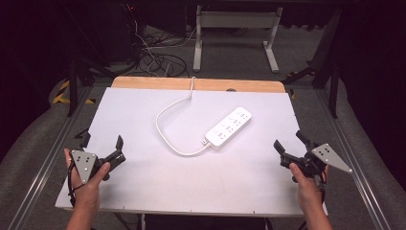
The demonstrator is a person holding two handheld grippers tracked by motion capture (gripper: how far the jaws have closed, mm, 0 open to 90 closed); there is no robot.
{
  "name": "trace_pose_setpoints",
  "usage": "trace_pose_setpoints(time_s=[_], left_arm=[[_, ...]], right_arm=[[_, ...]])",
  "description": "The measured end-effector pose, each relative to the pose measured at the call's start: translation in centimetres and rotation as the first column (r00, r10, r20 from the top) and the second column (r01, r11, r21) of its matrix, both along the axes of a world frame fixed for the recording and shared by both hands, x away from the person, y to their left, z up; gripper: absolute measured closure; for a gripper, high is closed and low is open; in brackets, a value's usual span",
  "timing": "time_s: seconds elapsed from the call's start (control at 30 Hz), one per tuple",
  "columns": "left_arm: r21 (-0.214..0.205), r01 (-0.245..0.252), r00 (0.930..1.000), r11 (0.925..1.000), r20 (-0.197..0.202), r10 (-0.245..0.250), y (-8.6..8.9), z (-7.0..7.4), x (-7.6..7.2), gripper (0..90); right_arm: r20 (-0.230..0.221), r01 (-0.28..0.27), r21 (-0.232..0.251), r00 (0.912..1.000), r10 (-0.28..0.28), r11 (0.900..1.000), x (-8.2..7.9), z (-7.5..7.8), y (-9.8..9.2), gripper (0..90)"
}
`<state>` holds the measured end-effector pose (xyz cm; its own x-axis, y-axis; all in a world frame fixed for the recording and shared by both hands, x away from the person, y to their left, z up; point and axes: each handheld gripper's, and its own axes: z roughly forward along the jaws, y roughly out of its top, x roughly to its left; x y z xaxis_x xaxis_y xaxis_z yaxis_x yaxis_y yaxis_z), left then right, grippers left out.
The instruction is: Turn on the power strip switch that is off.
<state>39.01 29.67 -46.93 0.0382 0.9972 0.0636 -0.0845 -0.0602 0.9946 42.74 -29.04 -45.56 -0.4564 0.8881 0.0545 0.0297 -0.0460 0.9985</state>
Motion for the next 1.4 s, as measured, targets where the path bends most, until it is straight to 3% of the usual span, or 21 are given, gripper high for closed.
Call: trace_pose_setpoints(time_s=[0.47, 0.53, 0.6, 0.63, 0.67, 0.7, 0.77, 0.87, 0.93, 0.97, 1.03, 1.1, 1.13, 1.2, 1.23, 1.27, 1.33, 1.37, 1.4], left_arm=[[0.007, 0.002, 1.0000, 1.0000, 0.000, -0.002, -0.1, 0.0, 0.2, 2.8], [0.007, 0.006, 1.0000, 1.0000, 0.003, -0.006, -0.2, 0.0, 0.2, 2.8], [0.006, 0.007, 1.0000, 1.0000, 0.005, -0.007, -0.3, 0.1, 0.4, 2.8], [0.006, 0.010, 0.9999, 0.9999, 0.002, -0.010, -0.3, 0.1, 0.5, 2.8], [0.006, 0.010, 1.0000, 0.9999, 0.000, -0.010, -0.4, 0.0, 0.5, 2.8], [0.007, 0.016, 0.9999, 0.9998, -0.002, -0.016, -0.4, 0.0, 0.6, 2.8], [0.007, 0.019, 0.9998, 0.9998, 0.000, -0.019, -0.5, 0.0, 0.6, 2.8], [0.006, 0.019, 0.9998, 0.9998, -0.001, -0.019, -0.4, 0.0, 0.5, 2.8], [0.009, 0.013, 0.9999, 0.9999, 0.000, -0.013, -0.3, 0.0, 0.4, 2.9], [0.009, 0.013, 0.9999, 0.9999, 0.000, -0.013, -0.3, 0.0, 0.4, 2.9], [0.009, 0.010, 1.0000, 0.9999, 0.000, -0.010, -0.2, 0.0, 0.3, 2.9], [0.005, 0.008, 1.0000, 1.0000, 0.002, -0.008, -0.2, 0.0, 0.2, 3.0], [0.008, 0.006, 1.0000, 0.9999, 0.001, -0.006, -0.2, 0.0, 0.2, 3.0], [0.018, 0.005, 1.0000, 0.9998, 0.001, -0.005, -0.3, 0.0, 0.1, 3.0], [0.020, 0.005, 1.0000, 0.9998, 0.001, -0.005, -0.3, 0.0, 0.1, 3.0], [0.020, 0.006, 1.0000, 0.9998, 0.000, -0.006, -0.2, -0.1, 0.0, 3.0], [0.021, 0.006, 1.0000, 0.9998, 0.000, -0.006, -0.1, -0.1, -0.1, 3.0], [0.021, 0.004, 1.0000, 0.9998, -0.001, -0.004, -0.1, -0.1, -0.1, 3.0], [0.017, 0.002, 1.0000, 0.9999, 0.001, -0.002, 0.0, -0.1, -0.2, 3.0]], right_arm=[[-0.025, -0.019, 0.004, 0.9995, 0.020, 0.9998, -0.2, 0.2, 0.0, 12.1], [-0.031, -0.010, -0.002, 0.9995, 0.010, 0.9999, -0.6, 0.9, -0.5, 19.9], [-0.126, -0.008, -0.015, 0.9920, 0.006, 0.9999, -0.9, 1.6, -1.1, 28.2], [-0.126, -0.008, -0.015, 0.9920, 0.006, 0.9999, -0.9, 1.6, -1.1, 28.2], [-0.194, -0.021, -0.006, 0.9809, 0.019, 0.9998, -0.9, 2.0, -1.6, 33.0], [-0.207, -0.046, 0.053, 0.9768, 0.056, 0.9975, -1.3, 2.6, -2.5, 49.5], [-0.184, -0.056, 0.086, 0.9804, 0.071, 0.9947, -1.6, 3.6, -3.3, 65.1], [-0.132, -0.037, 0.104, 0.9899, 0.051, 0.9939, -2.3, 5.8, -3.9, 86.0], [-0.092, -0.055, 0.113, 0.9936, 0.066, 0.9920, -2.7, 7.5, -3.9, 90.0], [-0.092, -0.055, 0.113, 0.9936, 0.066, 0.9920, -2.7, 7.5, -3.9, 90.0], [-0.068, -0.062, 0.078, 0.9954, 0.067, 0.9951, -2.6, 9.8, -3.2, 90.0], [-0.066, -0.083, 0.074, 0.9939, 0.088, 0.9938, -2.4, 10.5, -2.7, 90.0], [-0.071, -0.113, 0.033, 0.9908, 0.116, 0.9930, -1.7, 11.9, -1.4, 90.0], [-0.093, -0.138, -0.025, 0.9864, 0.135, 0.9901, -0.9, 13.3, 0.5, 90.0], [-0.093, -0.138, -0.025, 0.9864, 0.135, 0.9901, -0.9, 13.3, 0.5, 90.0], [-0.125, -0.159, -0.077, 0.9809, 0.149, 0.9843, 0.1, 14.7, 2.5, 90.0], [-0.156, -0.186, -0.119, 0.9737, 0.166, 0.9753, 1.3, 15.8, 4.4, 90.0], [-0.156, -0.186, -0.119, 0.9737, 0.166, 0.9753, 1.3, 15.8, 4.4, 90.0], [-0.193, -0.202, -0.156, 0.9662, 0.171, 0.9668, 2.6, 16.8, 6.1, 90.0]])
